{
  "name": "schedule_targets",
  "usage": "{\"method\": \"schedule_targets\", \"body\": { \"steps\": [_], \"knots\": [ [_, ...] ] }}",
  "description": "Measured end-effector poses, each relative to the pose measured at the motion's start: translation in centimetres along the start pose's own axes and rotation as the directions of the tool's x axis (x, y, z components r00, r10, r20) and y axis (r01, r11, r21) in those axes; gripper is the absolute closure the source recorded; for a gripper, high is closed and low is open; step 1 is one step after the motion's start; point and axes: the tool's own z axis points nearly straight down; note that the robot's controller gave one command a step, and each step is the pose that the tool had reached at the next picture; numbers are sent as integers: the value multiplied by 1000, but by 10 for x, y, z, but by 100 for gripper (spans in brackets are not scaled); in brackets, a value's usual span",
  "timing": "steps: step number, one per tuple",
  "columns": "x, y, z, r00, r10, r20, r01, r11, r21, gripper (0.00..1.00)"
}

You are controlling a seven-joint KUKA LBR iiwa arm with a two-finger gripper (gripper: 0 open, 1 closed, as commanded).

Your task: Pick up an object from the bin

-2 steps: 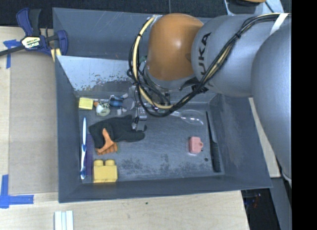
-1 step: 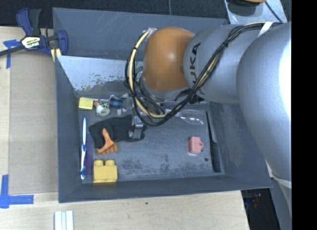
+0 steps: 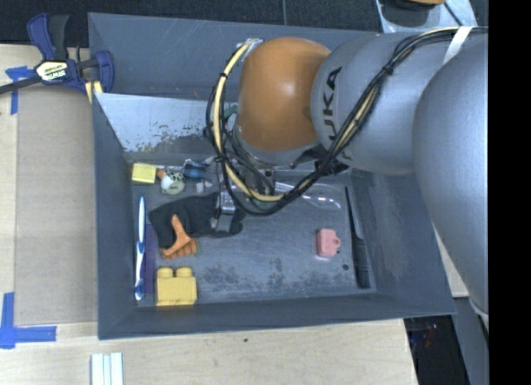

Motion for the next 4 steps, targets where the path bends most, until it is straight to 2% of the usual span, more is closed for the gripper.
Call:
{"method": "schedule_targets", "body": {
  "steps": [1, 2, 3, 4],
  "knots": [
    [-5, -15, 89, 1000, 20, -1, -20, 1000, 1, 0],
    [-5, 0, 86, 992, -126, 17, 126, 992, -3, 100],
    [-5, 0, 86, 992, -126, 16, 126, 992, -3, 100],
    [-2, -2, 59, 992, -125, 4, 125, 992, -1, 100]
  ]
}}
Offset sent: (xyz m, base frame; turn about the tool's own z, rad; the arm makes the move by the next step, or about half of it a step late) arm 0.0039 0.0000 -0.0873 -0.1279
